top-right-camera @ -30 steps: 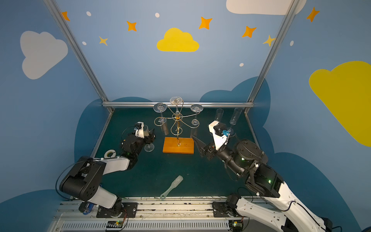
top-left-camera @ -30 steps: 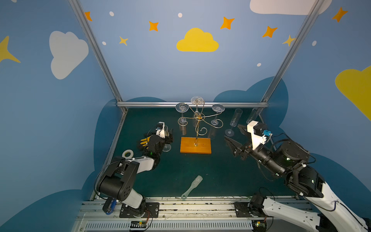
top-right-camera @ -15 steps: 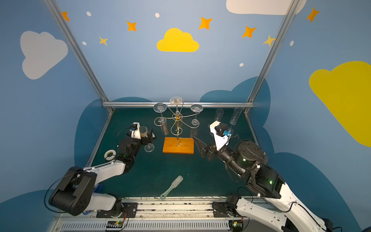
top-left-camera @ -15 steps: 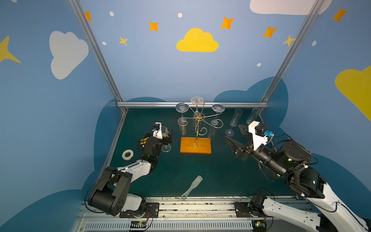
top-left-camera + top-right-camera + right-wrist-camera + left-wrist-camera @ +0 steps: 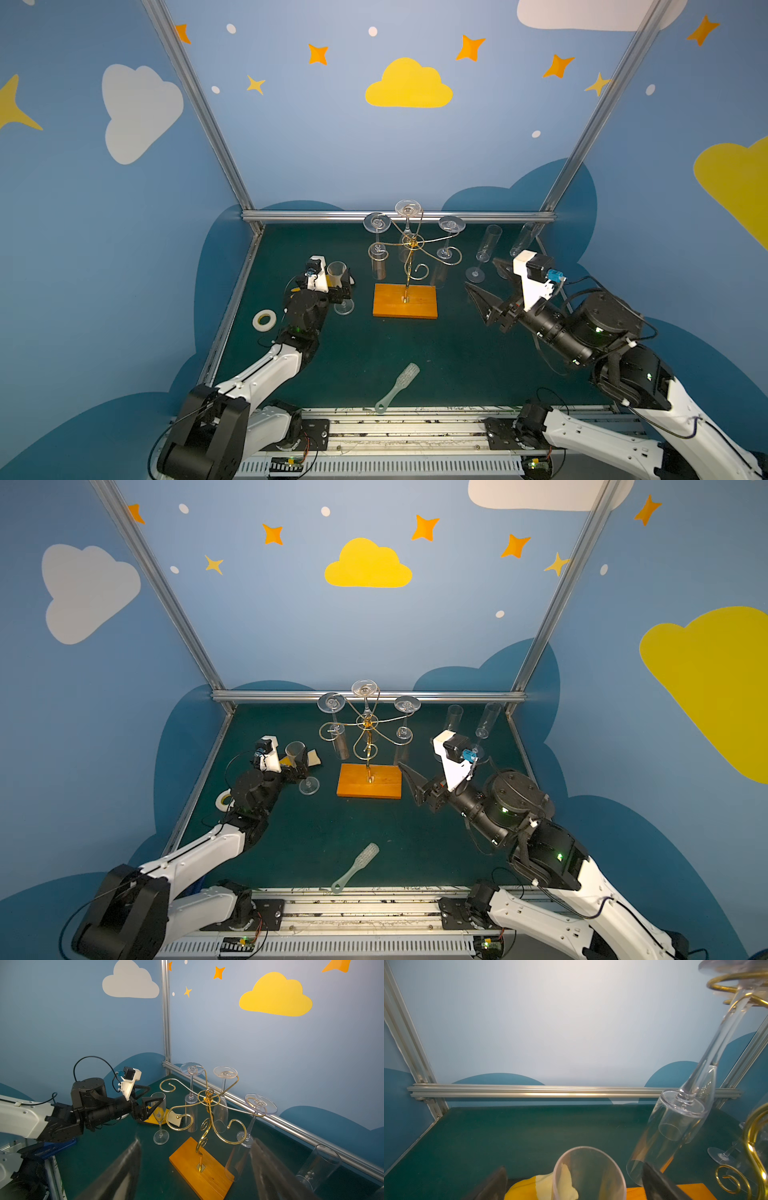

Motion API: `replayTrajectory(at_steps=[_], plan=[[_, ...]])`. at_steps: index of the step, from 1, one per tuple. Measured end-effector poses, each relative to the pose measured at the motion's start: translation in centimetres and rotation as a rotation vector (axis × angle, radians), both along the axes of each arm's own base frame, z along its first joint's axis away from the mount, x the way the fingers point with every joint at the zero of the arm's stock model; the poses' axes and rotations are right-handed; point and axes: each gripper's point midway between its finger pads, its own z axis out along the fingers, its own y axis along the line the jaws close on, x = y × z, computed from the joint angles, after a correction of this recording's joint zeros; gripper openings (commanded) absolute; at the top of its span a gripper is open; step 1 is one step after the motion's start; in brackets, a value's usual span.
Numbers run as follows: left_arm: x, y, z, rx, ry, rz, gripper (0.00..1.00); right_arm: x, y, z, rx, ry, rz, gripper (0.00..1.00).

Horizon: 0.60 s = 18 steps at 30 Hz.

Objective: Take the wine glass off the wine glass rack
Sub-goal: Place the wine glass at the middle-left of the table.

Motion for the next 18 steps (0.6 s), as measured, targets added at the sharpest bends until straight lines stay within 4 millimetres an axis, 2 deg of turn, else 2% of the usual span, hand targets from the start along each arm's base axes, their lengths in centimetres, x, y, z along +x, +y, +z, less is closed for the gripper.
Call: replayTrajectory(at_steps=[18], plan=[[-4.7,3.1,3.9,-0.076,-0.037,0.065,0.99,0.4,0.6,0.2,0.008,-0.006,0.001,0.82]])
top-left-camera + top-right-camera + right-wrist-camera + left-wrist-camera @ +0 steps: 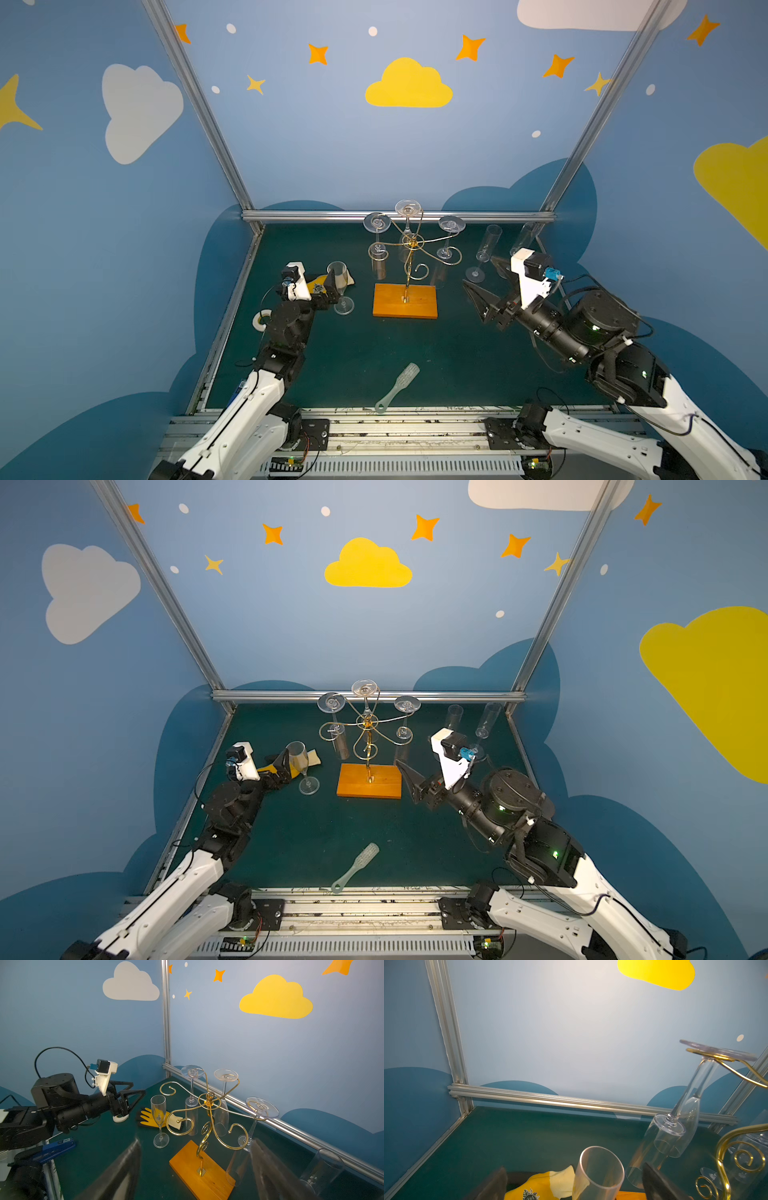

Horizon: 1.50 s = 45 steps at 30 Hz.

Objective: Take the wine glass off the wine glass rack
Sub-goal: Place the wine glass at the middle-left of the table, then pick up the wine glass from the wine glass rack.

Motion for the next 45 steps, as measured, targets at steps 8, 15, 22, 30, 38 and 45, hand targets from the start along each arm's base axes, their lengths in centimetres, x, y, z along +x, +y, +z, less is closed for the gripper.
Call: replayTrajectory(at_steps=[8,15,22,30,38,45], plan=[[-2.8,0.0,1.9,-0.03,-0.022,-0.05,0.99,0.4,0.7,-0.3,-0.015,0.003,0.003,0.82],[-4.9,-0.7,3.2,-0.084,-0.023,-0.123,0.99,1.1,1.1,-0.7,-0.029,0.001,-0.012,0.82],[-6.9,-0.9,5.2,-0.11,-0.04,-0.166,0.99,3.4,1.0,-1.3,-0.039,0.017,-0.079,0.82],[-8.0,-1.7,6.4,-0.118,-0.035,-0.231,0.99,8.4,0.4,-3.3,-0.038,0.154,-0.18,0.82],[-8.3,-1.8,6.9,-0.122,-0.035,-0.238,0.99,15.5,-3.5,-2.3,0.086,0.344,-0.281,0.74],[-8.7,-1.7,7.4,-0.16,-0.049,-0.242,0.99,21.3,-6.3,-4.7,0.276,0.624,-0.221,0.57]])
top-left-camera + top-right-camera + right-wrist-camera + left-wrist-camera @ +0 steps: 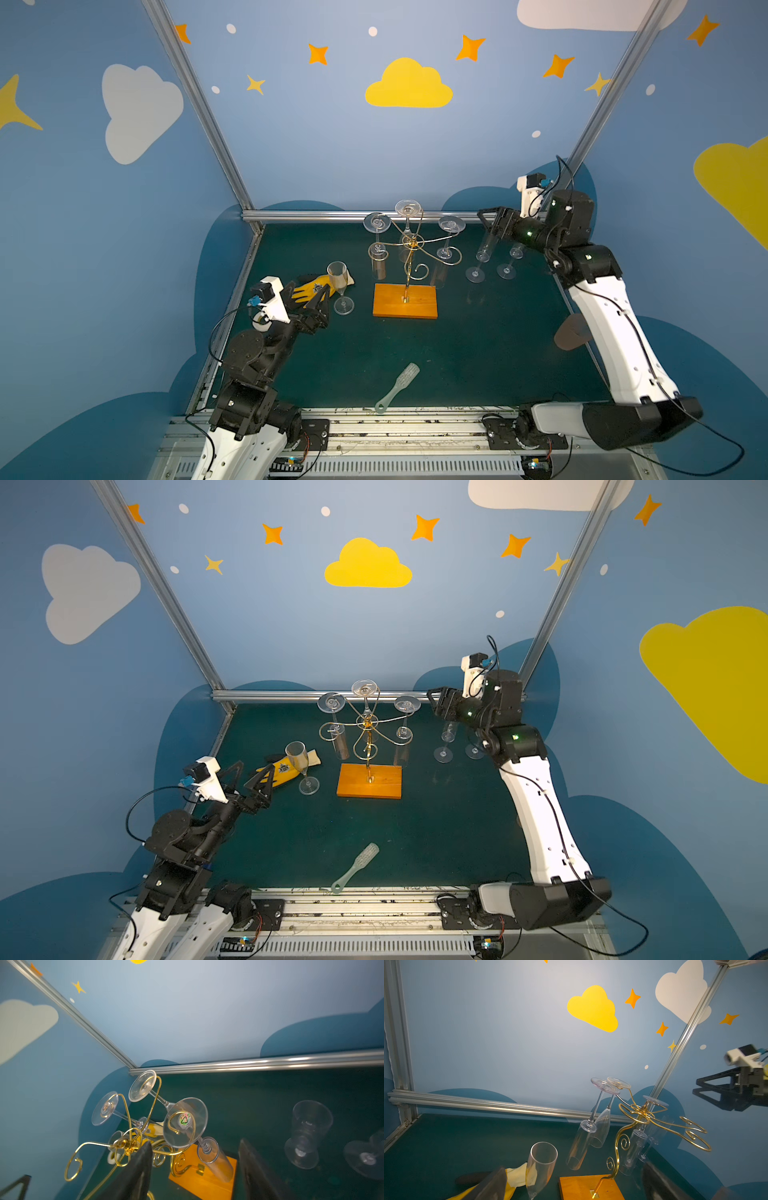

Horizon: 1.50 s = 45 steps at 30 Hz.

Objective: Take the wine glass off the wine glass rack
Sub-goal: Pick up the wine glass from the wine glass rack.

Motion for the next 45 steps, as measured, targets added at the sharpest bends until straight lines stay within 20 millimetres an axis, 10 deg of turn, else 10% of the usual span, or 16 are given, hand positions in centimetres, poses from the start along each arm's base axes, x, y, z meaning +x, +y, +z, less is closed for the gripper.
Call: replayTrajectory(at_steps=[12,45], plan=[[-1.7,0.4,-0.1,-0.074,-0.012,-0.009,0.99,3.5,2.5,-5.7,0.412,0.388,0.265,0.39],[-2.2,0.8,-1.0,-0.156,0.005,-0.009,1.0,3.8,6.9,-6.1,0.482,0.478,0.423,0.18]])
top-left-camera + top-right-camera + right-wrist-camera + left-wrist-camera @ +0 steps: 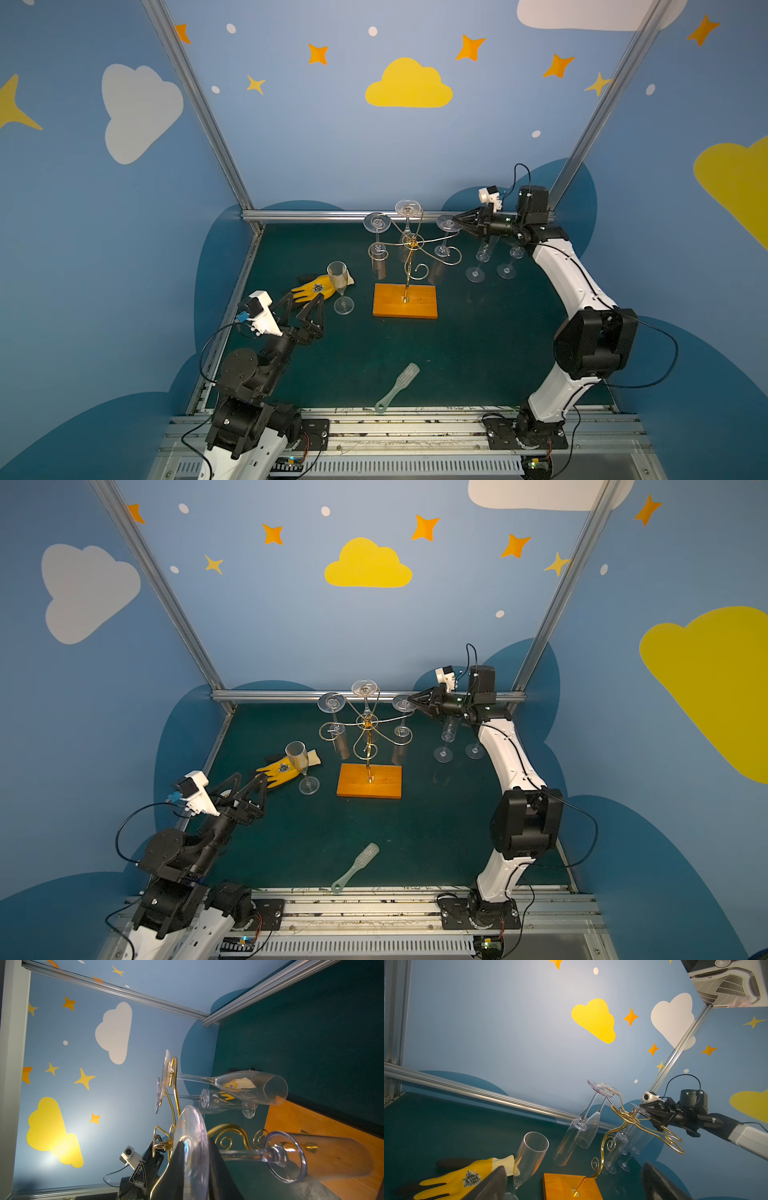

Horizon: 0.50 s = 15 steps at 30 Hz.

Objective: Take the wine glass off the wine glass rack
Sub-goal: Pick up the wine glass from the wine glass rack.

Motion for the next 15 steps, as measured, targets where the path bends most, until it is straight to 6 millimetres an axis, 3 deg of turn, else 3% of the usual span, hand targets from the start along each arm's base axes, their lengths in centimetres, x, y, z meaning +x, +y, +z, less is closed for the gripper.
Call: replayTrajectory(at_steps=[10,15], plan=[[-0.1,0.2,-0.4,-0.004,0.014,0.006,0.99,0.1,0.1,0.4,0.007,-0.019,0.004,0.1],[-0.2,0.2,-0.5,-0.003,0.017,0.006,0.99,0.0,0.1,1.0,0.016,-0.035,0.01,0.0]])
